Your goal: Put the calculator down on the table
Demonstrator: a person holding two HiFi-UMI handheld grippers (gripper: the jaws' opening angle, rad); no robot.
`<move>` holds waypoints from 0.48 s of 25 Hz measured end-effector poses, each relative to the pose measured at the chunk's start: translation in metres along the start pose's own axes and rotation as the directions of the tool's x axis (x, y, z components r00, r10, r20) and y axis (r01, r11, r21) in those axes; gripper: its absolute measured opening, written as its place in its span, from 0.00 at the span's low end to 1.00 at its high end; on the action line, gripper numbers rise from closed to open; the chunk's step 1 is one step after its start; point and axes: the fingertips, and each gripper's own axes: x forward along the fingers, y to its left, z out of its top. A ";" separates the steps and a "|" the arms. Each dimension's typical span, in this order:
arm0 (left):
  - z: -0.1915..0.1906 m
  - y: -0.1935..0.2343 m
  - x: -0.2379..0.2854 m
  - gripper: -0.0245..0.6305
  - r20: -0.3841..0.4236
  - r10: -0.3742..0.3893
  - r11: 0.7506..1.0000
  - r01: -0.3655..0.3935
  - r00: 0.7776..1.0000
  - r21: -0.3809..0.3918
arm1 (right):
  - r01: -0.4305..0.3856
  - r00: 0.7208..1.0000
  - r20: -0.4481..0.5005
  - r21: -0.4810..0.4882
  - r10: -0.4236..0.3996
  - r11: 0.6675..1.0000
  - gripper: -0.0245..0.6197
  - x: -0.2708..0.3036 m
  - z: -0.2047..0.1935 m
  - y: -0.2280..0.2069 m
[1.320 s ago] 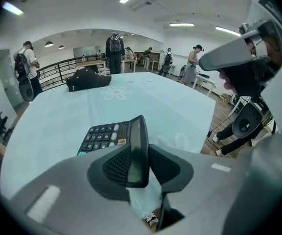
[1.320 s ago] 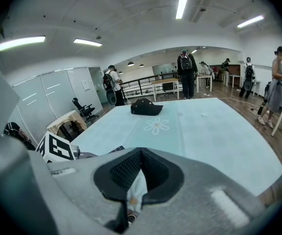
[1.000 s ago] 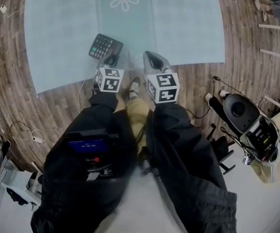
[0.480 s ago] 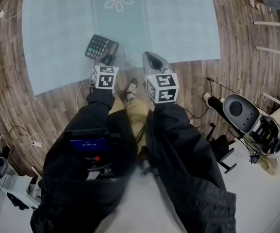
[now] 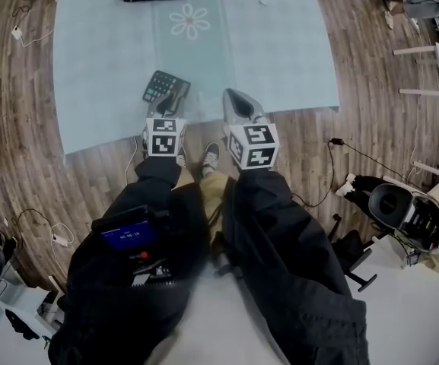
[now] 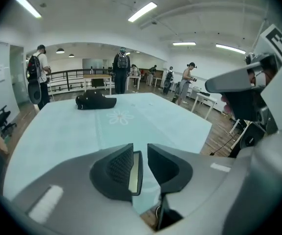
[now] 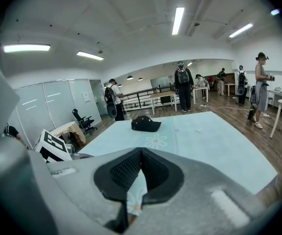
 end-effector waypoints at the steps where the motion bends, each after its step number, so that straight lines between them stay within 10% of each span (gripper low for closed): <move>1: 0.015 -0.002 -0.005 0.17 0.033 0.002 1.000 -0.002 0.999 0.004 | -0.004 1.000 0.017 0.000 0.004 1.000 0.04 -0.001 0.006 0.000; 12: 0.166 -0.007 -0.097 0.04 0.363 0.020 0.997 -0.047 0.931 0.066 | 0.009 0.969 0.248 -0.050 0.004 0.999 0.04 -0.046 0.110 0.015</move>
